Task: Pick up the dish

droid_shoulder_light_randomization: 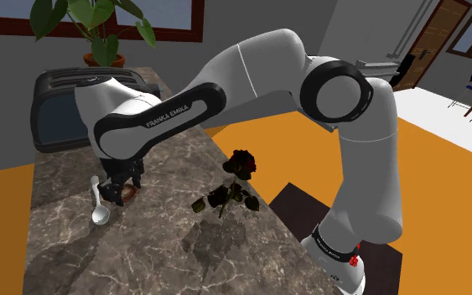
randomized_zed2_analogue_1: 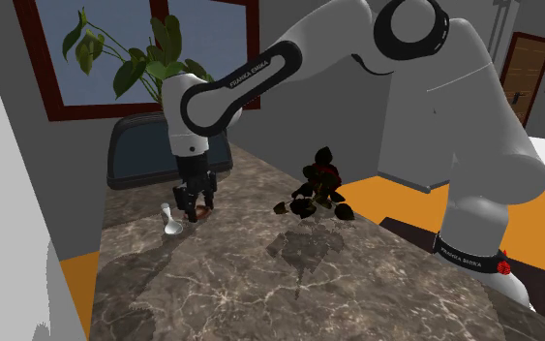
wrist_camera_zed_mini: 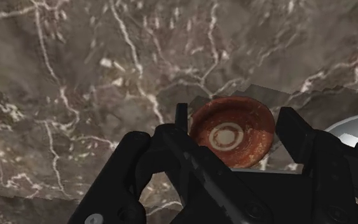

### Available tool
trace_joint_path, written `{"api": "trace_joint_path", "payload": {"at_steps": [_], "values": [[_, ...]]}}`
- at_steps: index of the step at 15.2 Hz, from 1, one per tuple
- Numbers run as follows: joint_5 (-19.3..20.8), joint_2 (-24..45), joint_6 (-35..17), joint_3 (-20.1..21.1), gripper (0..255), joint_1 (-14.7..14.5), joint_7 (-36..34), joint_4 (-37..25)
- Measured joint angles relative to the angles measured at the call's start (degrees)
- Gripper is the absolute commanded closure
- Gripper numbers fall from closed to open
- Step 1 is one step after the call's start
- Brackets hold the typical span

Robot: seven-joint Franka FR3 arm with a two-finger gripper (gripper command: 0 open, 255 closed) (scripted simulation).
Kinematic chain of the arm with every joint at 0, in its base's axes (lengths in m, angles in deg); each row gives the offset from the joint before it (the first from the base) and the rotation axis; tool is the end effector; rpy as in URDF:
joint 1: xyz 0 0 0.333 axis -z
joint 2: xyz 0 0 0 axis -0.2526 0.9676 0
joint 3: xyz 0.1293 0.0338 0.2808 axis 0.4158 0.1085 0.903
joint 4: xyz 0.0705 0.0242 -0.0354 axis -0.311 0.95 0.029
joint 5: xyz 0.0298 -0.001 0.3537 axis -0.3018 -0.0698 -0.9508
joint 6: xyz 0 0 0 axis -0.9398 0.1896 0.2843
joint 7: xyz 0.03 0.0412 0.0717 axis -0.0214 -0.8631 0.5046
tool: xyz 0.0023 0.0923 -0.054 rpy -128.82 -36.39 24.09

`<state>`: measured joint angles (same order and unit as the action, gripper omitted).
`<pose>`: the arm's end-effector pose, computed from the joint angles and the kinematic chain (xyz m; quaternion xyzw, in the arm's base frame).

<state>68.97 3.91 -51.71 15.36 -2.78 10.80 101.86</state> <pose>0.5273 0.3500 0.3384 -0.9805 -0.1905 0.0472 0.0027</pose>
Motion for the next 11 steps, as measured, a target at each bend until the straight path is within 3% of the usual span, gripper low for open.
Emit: {"api": "trace_joint_path", "payload": {"at_steps": [11], "values": [[-0.1, -0.4, 0.7, 0.1, 255, 0.0, 0.0, -0.4]]}}
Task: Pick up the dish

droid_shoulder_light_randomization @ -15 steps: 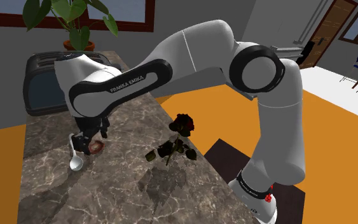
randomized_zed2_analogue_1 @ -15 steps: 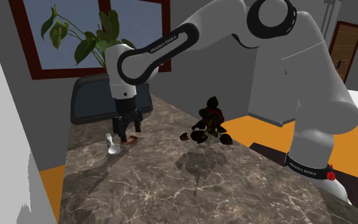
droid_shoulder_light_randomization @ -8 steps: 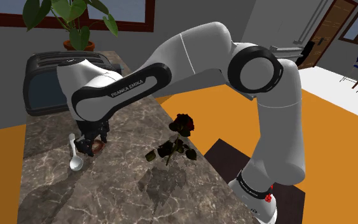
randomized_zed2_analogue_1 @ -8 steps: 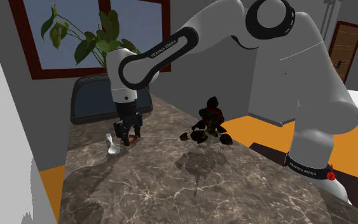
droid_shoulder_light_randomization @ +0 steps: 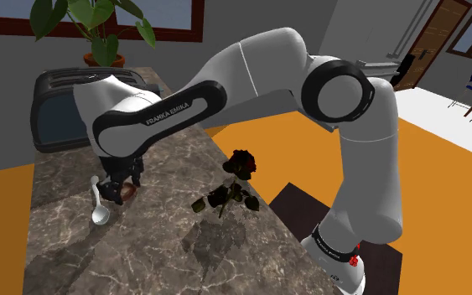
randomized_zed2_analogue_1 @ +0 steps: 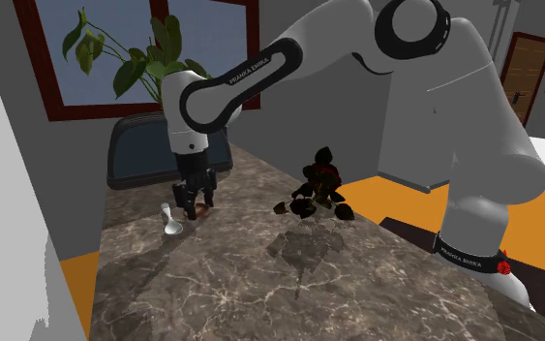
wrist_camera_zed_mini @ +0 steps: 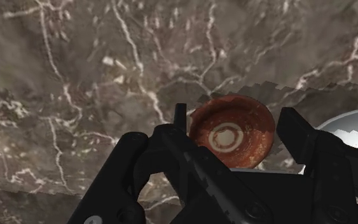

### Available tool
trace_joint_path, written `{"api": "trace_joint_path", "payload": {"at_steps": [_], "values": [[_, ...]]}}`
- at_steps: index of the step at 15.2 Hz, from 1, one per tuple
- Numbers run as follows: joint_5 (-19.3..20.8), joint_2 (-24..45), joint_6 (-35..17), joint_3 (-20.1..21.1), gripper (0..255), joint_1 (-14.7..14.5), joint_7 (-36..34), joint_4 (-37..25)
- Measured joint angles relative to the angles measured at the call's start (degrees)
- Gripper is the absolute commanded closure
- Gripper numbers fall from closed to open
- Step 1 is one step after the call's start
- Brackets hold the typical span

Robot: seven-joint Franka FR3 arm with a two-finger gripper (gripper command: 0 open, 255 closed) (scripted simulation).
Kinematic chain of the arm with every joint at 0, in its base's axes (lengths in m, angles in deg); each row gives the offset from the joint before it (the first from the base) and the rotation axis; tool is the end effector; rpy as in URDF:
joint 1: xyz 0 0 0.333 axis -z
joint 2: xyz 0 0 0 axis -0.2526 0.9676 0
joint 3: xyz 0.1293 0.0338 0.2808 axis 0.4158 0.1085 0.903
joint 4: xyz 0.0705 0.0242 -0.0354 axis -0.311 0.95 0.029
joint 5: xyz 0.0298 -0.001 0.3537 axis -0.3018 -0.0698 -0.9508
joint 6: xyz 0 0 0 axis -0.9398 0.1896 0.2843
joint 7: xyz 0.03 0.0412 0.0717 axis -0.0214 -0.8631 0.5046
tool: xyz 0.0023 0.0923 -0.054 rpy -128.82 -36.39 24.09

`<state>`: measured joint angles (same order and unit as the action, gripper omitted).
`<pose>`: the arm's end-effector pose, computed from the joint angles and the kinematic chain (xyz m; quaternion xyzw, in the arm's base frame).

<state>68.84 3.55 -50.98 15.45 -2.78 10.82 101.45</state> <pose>0.5271 0.3505 0.3442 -0.9805 -0.1906 0.0470 0.0028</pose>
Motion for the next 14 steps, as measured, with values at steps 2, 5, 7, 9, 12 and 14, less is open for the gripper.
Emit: {"api": "trace_joint_path", "payload": {"at_steps": [2, 5, 7, 9, 12, 14], "values": [[-0.2, -0.6, 1.1, 0.1, 255, 0.1, 0.1, -0.5], [-0.5, -1.5, 3.0, 0.3, 255, 0.2, 0.3, -1.5], [-0.8, -2.1, 4.1, 0.4, 255, 0.2, 0.3, -2.2], [-0.9, -2.5, 5.2, 0.5, 255, 0.2, 0.4, -2.8], [-1.2, -3.4, 7.4, 0.7, 255, 0.3, 0.5, -4.2], [-1.4, -3.7, 8.4, 0.8, 255, 0.3, 0.6, -4.8]]}}
